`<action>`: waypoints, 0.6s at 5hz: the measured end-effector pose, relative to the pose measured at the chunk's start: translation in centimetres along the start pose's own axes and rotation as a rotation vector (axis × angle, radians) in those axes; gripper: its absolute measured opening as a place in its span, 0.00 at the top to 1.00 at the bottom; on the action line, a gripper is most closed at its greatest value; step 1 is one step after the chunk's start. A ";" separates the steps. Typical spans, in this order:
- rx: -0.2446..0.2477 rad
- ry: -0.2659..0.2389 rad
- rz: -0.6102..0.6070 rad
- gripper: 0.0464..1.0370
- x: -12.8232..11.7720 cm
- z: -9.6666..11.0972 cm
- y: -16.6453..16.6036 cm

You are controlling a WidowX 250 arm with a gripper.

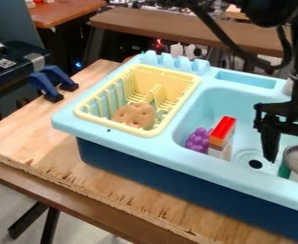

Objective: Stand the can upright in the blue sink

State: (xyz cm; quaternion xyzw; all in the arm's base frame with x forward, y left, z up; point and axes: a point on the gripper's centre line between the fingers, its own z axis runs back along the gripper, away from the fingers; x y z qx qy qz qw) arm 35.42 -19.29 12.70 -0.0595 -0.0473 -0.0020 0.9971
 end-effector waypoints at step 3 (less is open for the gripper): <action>-0.024 -0.102 -0.067 0.53 7.1 0.3 0.8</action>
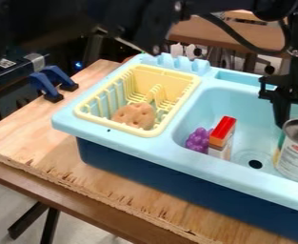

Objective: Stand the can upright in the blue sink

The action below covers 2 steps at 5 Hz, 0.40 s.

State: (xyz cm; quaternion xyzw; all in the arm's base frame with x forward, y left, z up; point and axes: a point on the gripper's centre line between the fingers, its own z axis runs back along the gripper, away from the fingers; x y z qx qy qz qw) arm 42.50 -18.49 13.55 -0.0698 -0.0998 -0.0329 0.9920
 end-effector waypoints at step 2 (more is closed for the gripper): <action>-0.030 -0.025 -0.033 0.66 1.3 0.0 -0.4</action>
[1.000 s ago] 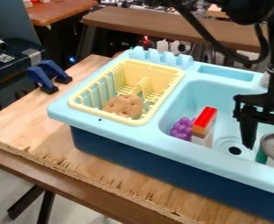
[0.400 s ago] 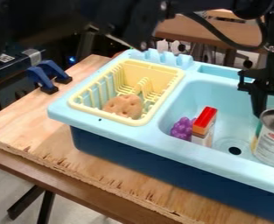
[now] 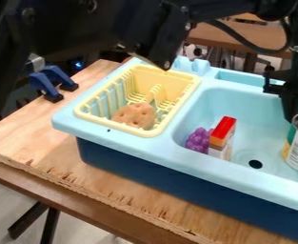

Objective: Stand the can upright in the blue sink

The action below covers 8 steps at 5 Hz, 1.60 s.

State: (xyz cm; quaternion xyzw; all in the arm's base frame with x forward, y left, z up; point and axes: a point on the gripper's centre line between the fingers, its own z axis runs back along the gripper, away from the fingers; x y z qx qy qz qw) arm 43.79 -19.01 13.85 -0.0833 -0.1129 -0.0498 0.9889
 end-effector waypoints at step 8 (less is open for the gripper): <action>0.055 0.059 -0.040 0.04 -7.3 11.1 -3.4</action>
